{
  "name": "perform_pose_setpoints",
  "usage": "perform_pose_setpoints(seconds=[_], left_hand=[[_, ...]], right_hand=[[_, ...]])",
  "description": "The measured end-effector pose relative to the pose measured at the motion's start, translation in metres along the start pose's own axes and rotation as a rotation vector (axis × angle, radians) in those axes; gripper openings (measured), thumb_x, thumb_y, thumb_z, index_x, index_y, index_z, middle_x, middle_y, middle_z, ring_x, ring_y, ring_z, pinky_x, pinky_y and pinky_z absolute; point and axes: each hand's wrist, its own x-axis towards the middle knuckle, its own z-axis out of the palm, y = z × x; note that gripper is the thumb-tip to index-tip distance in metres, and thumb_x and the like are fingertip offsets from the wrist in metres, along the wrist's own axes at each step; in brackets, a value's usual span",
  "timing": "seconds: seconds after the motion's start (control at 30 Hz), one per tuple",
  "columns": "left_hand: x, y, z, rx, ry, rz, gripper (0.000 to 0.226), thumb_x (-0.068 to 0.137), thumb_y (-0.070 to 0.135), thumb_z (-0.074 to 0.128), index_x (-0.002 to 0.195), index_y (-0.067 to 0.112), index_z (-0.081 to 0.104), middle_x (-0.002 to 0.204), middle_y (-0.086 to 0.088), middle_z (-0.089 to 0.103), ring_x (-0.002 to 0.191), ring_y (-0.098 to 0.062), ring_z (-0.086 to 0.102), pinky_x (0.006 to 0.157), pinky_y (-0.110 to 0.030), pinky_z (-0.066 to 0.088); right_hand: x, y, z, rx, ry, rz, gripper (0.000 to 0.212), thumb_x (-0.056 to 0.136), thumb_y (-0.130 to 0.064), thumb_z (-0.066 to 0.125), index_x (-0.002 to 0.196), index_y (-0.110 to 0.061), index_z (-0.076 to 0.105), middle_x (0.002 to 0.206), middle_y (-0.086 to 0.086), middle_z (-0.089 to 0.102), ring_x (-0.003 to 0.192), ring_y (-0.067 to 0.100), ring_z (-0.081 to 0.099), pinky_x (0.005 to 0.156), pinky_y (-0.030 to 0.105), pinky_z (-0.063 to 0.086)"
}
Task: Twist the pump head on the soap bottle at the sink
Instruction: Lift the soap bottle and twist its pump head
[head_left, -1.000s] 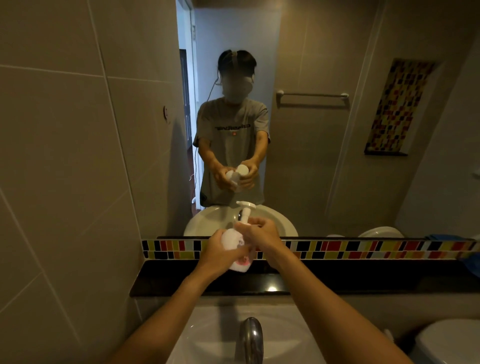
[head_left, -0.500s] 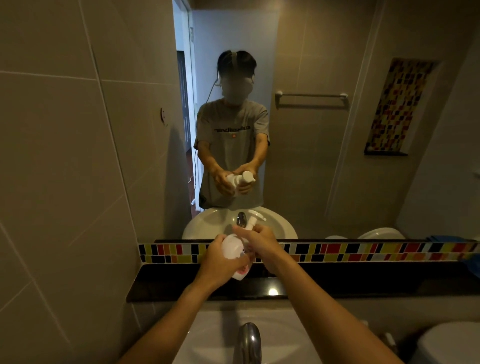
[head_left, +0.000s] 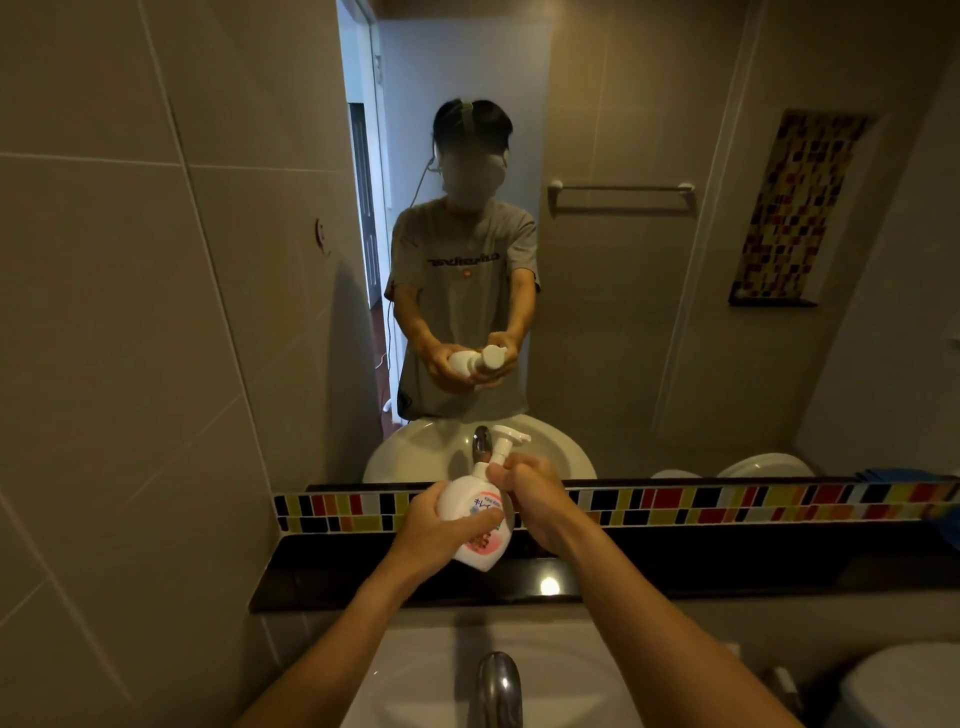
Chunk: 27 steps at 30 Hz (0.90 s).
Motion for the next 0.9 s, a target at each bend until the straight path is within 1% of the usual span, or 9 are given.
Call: perform_pose_setpoints(seconds=[0.13,0.23,0.33,0.47,0.6,0.67,0.73,0.8,0.9], left_hand=[[-0.001,-0.004,0.005,0.056,0.079,0.066,0.049,0.071,0.033,0.081,0.113,0.023,0.057,0.100,0.002,0.067,0.088,-0.016,0.069,0.062,-0.019,0.055],[-0.005,-0.002,0.004,-0.138,0.003,0.022,0.038,0.076,0.028,0.076,0.110,0.020,0.061,0.100,-0.007,0.071,0.088,-0.021,0.071,0.062,-0.023,0.057],[-0.006,-0.004,-0.001,-0.250,-0.098,-0.051,0.047,0.074,0.040,0.073,0.113,0.015,0.063,0.102,-0.015,0.073,0.092,-0.029,0.072,0.071,-0.033,0.058],[-0.005,-0.005,-0.001,-0.344,-0.096,-0.091,0.047,0.075,0.045,0.069,0.109,0.014,0.064,0.098,-0.015,0.072,0.089,-0.029,0.070,0.070,-0.034,0.056],[-0.008,-0.002,0.007,-0.169,0.013,0.053,0.028,0.079,0.034,0.069,0.104,0.023,0.062,0.101,-0.009,0.071,0.086,-0.019,0.071,0.062,-0.021,0.056],[-0.009,-0.003,0.009,-0.146,0.039,0.076,0.021,0.084,0.029,0.068,0.103,0.025,0.061,0.101,-0.006,0.070,0.087,-0.018,0.071,0.062,-0.020,0.056],[-0.009,-0.003,0.008,-0.193,0.014,0.040,0.017,0.086,0.029,0.065,0.102,0.024,0.063,0.098,-0.008,0.072,0.085,-0.020,0.072,0.064,-0.024,0.057],[-0.010,-0.003,0.005,-0.269,-0.033,-0.017,0.023,0.084,0.033,0.063,0.102,0.020,0.064,0.097,-0.012,0.073,0.086,-0.024,0.072,0.069,-0.030,0.057],[-0.011,-0.004,0.005,-0.256,-0.002,0.006,0.034,0.077,0.038,0.065,0.105,0.018,0.064,0.098,-0.013,0.072,0.088,-0.025,0.072,0.067,-0.030,0.057]], right_hand=[[-0.002,0.001,0.005,0.038,0.019,0.014,0.021,0.094,-0.012,0.056,0.112,-0.004,0.066,0.108,0.020,0.070,0.091,0.029,0.069,0.071,0.036,0.055],[-0.002,-0.006,-0.002,0.456,-0.075,0.081,0.026,0.088,-0.011,0.047,0.107,-0.002,0.064,0.105,0.022,0.065,0.088,0.032,0.065,0.081,0.042,0.054],[0.003,-0.015,-0.014,0.748,-0.137,0.157,0.047,0.095,-0.028,0.044,0.126,0.004,0.059,0.110,0.027,0.068,0.092,0.039,0.069,0.093,0.049,0.050],[0.005,-0.024,-0.009,0.653,-0.177,0.187,0.054,0.099,-0.041,0.050,0.134,0.000,0.055,0.117,0.021,0.069,0.094,0.033,0.072,0.094,0.046,0.052],[0.006,-0.025,-0.003,0.540,-0.137,0.168,0.052,0.094,-0.045,0.058,0.122,-0.001,0.062,0.113,0.016,0.071,0.094,0.025,0.070,0.091,0.044,0.055],[0.005,-0.025,-0.002,0.540,-0.129,0.169,0.052,0.095,-0.047,0.055,0.117,-0.001,0.065,0.105,0.014,0.072,0.091,0.024,0.069,0.090,0.043,0.055],[0.004,-0.024,-0.004,0.546,-0.145,0.175,0.055,0.098,-0.047,0.051,0.124,0.000,0.062,0.114,0.015,0.070,0.092,0.025,0.069,0.088,0.043,0.055],[0.004,-0.024,-0.005,0.552,-0.164,0.180,0.056,0.099,-0.045,0.050,0.133,-0.001,0.056,0.126,0.017,0.067,0.093,0.027,0.070,0.087,0.043,0.056],[0.002,-0.026,-0.004,0.556,-0.172,0.172,0.055,0.098,-0.044,0.052,0.132,-0.001,0.056,0.125,0.017,0.068,0.093,0.028,0.069,0.089,0.043,0.055]])
